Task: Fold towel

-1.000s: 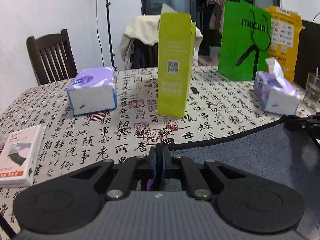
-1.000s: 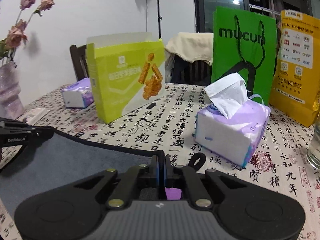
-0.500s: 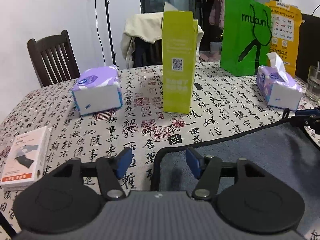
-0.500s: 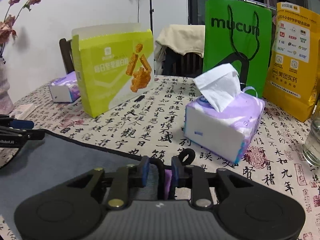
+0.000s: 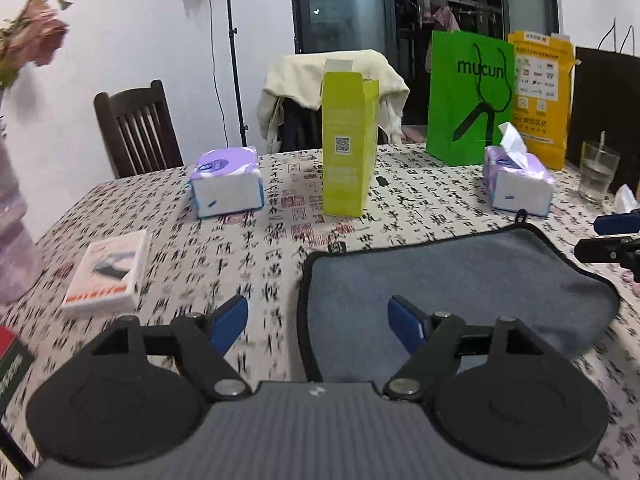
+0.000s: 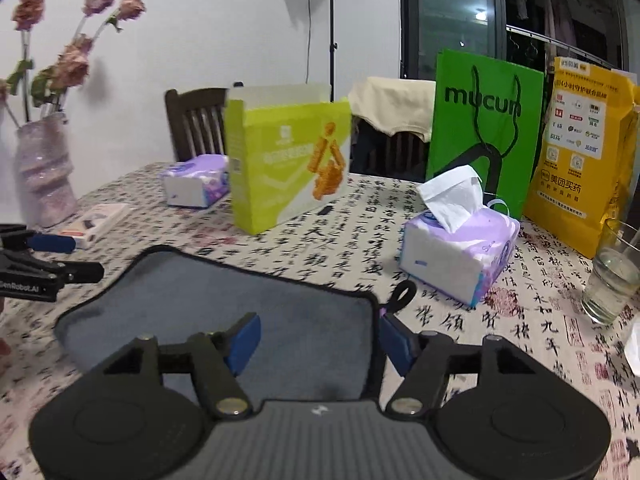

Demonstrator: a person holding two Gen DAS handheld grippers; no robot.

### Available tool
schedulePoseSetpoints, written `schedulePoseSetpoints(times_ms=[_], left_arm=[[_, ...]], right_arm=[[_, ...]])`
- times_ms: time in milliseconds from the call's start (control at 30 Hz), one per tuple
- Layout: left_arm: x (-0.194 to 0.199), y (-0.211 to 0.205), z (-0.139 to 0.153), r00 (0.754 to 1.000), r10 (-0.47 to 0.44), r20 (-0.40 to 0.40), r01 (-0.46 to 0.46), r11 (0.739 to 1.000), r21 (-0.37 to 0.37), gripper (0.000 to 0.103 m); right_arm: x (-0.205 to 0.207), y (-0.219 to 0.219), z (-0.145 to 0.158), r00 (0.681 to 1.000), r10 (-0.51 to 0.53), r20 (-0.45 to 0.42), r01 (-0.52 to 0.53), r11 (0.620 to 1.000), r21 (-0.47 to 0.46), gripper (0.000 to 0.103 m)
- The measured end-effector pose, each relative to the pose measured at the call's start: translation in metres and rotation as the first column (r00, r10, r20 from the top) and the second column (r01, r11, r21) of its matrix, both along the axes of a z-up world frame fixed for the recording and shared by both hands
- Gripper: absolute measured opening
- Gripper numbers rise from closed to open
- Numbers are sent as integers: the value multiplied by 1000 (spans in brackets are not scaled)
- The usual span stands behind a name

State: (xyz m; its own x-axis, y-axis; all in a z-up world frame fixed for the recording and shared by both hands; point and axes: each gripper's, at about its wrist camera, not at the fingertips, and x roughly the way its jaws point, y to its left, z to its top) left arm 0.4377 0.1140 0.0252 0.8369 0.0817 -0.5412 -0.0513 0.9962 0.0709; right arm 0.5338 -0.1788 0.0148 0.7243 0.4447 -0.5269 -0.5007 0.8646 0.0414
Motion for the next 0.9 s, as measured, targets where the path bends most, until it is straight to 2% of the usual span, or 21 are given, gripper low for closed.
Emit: schedulePoseSetpoints(times_ms=[633,900], left_arm=[[-116,-30,16,997,7,73,-9,1000,23,82],[-158,-44,20,995,-6,104,3,1000,28,83]], right_arm=[[-118,-22,15,999,-15,37,11,996,84,75],[-161,-33,16,999,-13,42,9,994,112,75]])
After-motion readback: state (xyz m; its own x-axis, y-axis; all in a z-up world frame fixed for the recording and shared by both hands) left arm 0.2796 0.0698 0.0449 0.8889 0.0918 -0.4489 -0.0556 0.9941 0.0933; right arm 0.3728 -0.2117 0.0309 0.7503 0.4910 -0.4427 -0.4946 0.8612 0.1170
